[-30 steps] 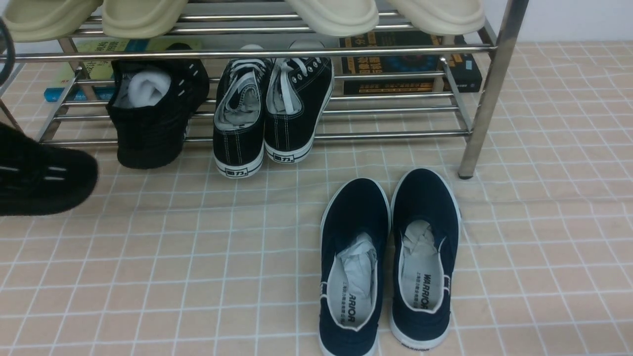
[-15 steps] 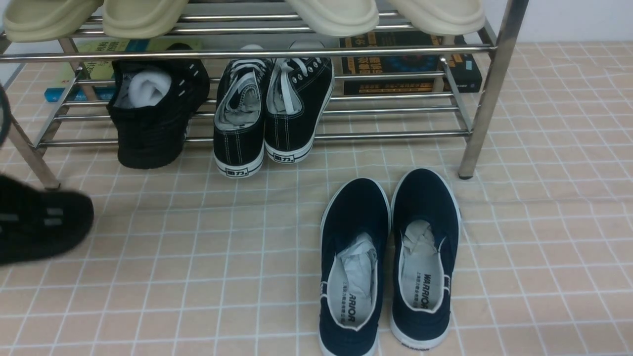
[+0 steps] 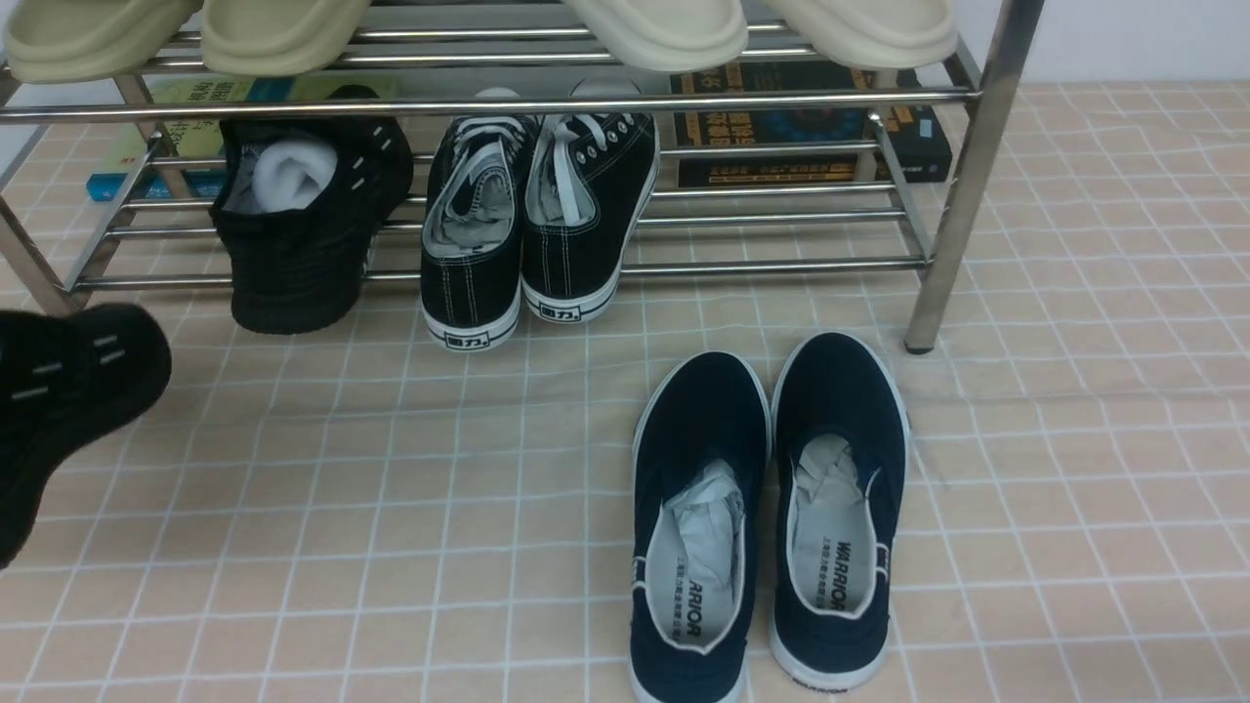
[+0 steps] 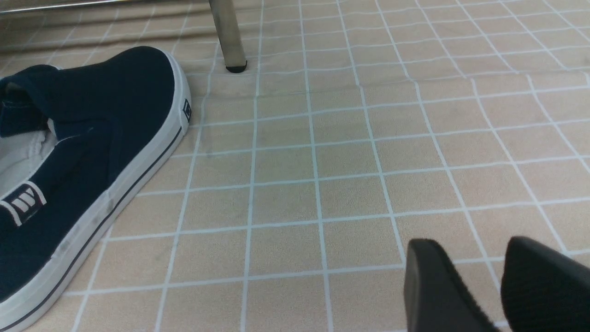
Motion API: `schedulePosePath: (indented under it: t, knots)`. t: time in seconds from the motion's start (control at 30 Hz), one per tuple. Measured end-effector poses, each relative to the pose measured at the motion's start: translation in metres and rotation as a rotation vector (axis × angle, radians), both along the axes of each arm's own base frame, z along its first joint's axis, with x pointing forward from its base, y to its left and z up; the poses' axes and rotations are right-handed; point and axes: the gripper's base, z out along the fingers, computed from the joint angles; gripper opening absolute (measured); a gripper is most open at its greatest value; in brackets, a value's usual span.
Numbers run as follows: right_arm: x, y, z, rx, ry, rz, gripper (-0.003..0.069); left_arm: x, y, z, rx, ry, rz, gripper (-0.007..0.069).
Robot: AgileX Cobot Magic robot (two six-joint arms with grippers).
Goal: Take the shoes off the shelf from the light coffee tablecloth by hand.
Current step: 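Set the held shoe down on the floor in front of the rack with the left gripper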
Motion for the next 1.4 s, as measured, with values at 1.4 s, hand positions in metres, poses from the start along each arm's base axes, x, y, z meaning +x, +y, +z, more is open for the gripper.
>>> schedulePosePath:
  t: [1.4]
  knots:
    - [0.0,0.0,0.0,0.0,0.0,0.0,0.024,0.048,-0.006,-0.064,-0.052,0.355,-0.159,0.0169]
